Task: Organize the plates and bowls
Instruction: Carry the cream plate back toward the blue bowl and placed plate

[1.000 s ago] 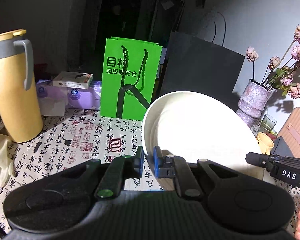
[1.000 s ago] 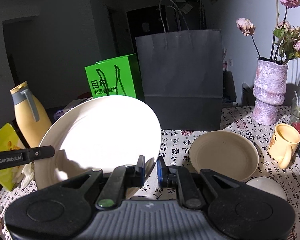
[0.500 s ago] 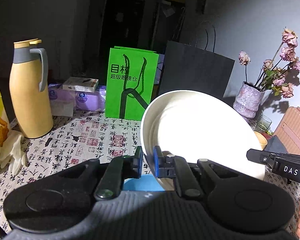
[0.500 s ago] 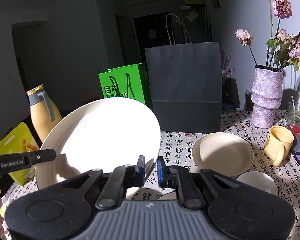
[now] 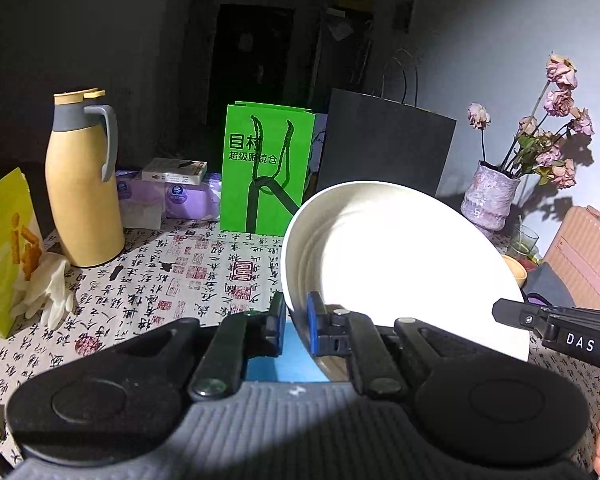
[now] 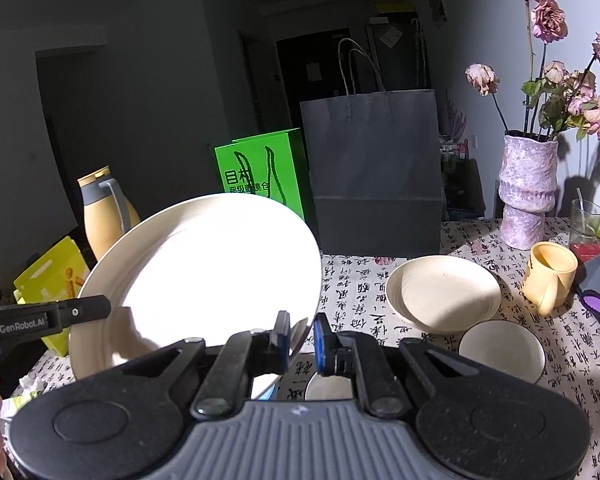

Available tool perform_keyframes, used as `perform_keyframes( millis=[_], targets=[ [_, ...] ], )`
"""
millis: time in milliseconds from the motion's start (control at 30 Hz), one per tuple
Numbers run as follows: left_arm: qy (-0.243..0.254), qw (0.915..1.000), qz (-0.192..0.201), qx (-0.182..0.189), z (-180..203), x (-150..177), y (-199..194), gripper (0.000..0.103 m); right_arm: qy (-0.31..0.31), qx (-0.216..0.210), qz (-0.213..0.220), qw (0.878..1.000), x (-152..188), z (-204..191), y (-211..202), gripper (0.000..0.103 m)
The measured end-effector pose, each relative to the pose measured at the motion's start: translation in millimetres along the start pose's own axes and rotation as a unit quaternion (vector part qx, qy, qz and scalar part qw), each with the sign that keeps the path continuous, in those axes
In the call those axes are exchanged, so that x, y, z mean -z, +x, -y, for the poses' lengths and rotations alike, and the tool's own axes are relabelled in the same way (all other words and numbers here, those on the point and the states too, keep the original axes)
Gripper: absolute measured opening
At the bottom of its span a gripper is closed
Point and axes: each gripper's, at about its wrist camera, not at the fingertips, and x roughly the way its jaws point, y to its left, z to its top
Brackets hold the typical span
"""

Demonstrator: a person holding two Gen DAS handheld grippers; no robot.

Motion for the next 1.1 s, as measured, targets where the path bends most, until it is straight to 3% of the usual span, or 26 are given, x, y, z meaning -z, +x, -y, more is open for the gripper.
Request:
perform_keyframes(
  millis=[533, 1100],
  targets=[
    [0.0, 0.9998, 0.015, -0.015, 26.3, 28.3, -52.0, 0.011, -0.002, -0.014, 0.005, 1.0, 24.6, 8.2, -49.0, 0.012],
    [0.005, 0.9996, 0.007, -0.026, 60.2, 65.4, -80.0, 0.011, 0.017, -0.026, 0.006, 1.0, 55.9, 33.3, -91.0, 0.012]
  ],
)
